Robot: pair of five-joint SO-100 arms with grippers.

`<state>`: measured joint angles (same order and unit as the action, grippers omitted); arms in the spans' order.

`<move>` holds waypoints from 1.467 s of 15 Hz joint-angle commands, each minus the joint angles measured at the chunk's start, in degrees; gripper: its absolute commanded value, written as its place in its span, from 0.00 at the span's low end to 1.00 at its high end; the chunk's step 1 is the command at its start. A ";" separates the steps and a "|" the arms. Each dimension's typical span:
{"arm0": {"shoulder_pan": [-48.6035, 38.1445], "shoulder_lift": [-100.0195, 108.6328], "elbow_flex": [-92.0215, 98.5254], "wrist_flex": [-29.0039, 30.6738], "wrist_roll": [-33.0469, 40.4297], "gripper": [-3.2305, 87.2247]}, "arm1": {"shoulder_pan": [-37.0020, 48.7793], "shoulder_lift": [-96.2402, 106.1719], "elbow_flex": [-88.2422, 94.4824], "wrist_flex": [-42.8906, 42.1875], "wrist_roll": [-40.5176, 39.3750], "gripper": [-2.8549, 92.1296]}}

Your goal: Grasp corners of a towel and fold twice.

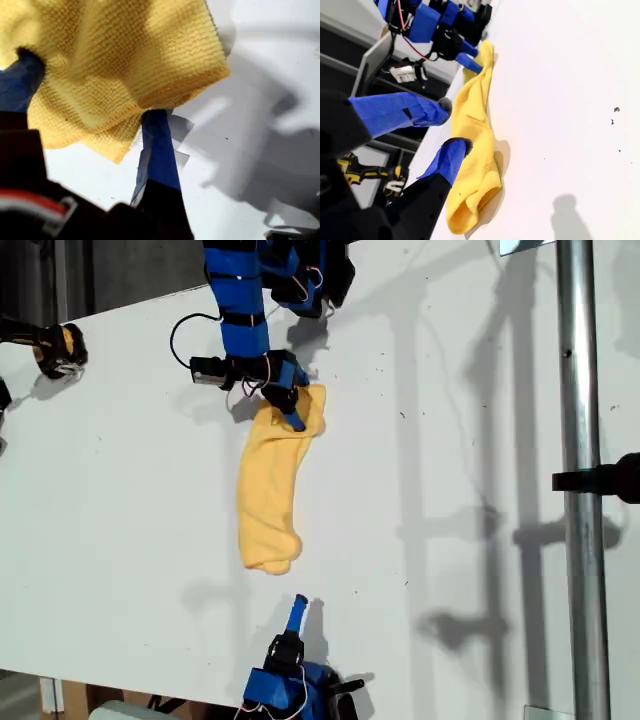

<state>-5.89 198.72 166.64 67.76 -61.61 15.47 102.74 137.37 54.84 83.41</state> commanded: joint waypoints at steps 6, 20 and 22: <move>1.85 0.35 -2.37 0.70 -0.97 0.15 | 3.25 -2.11 -8.09 3.08 -8.35 0.03; 1.58 0.35 -2.55 0.70 0.88 0.15 | -24.08 30.50 -7.73 15.56 2.55 0.03; 1.85 0.35 -2.46 0.70 0.62 0.15 | -19.86 22.24 -15.03 10.81 -3.25 0.03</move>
<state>-4.57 198.72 166.64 68.29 -61.08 -7.12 128.50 129.29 68.82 83.85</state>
